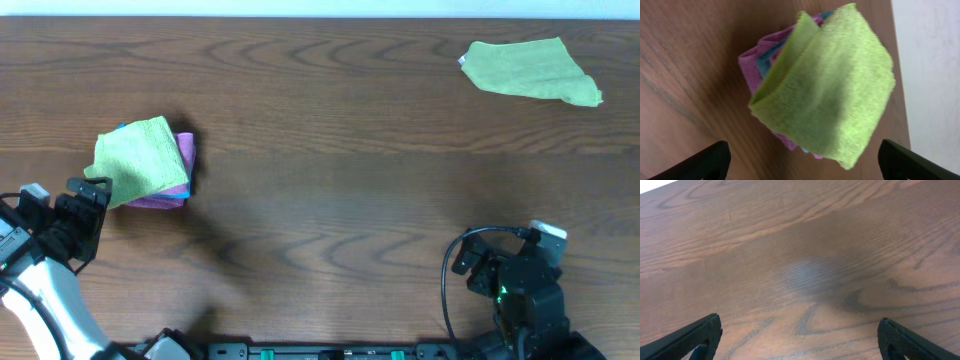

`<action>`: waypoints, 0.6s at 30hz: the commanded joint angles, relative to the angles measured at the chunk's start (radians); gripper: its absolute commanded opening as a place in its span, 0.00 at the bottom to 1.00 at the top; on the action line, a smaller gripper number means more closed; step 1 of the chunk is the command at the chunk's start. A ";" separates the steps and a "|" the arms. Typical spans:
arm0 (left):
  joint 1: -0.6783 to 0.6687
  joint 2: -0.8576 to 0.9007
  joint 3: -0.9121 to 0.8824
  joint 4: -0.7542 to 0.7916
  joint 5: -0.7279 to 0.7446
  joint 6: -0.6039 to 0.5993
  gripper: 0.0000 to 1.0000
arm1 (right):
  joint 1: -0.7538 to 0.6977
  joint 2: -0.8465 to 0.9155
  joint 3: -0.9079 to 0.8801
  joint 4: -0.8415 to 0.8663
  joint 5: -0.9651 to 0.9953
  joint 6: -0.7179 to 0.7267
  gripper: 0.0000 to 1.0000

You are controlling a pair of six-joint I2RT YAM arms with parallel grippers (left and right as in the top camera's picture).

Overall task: Fold the cloth
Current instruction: 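Lower the green cloth onto the stack and open the left gripper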

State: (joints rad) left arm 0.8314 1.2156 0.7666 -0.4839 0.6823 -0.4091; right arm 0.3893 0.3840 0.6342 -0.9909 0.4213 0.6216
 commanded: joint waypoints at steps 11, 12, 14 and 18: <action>-0.082 -0.308 0.022 -0.007 0.280 -0.092 0.96 | -0.006 -0.004 -0.003 -0.001 0.016 0.017 0.99; -0.087 -0.338 0.022 -0.006 0.280 -0.153 0.96 | -0.006 -0.004 -0.003 -0.001 0.016 0.017 0.99; -0.089 -0.385 0.022 -0.005 0.275 -0.209 0.95 | -0.006 -0.004 -0.003 -0.001 0.016 0.017 0.99; -0.088 -0.477 0.022 -0.005 0.277 -0.321 0.95 | -0.006 -0.004 -0.003 -0.001 0.016 0.017 0.99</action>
State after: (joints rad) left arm 0.7486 0.7830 0.7666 -0.4900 0.9405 -0.6113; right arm 0.3893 0.3840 0.6342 -0.9909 0.4213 0.6216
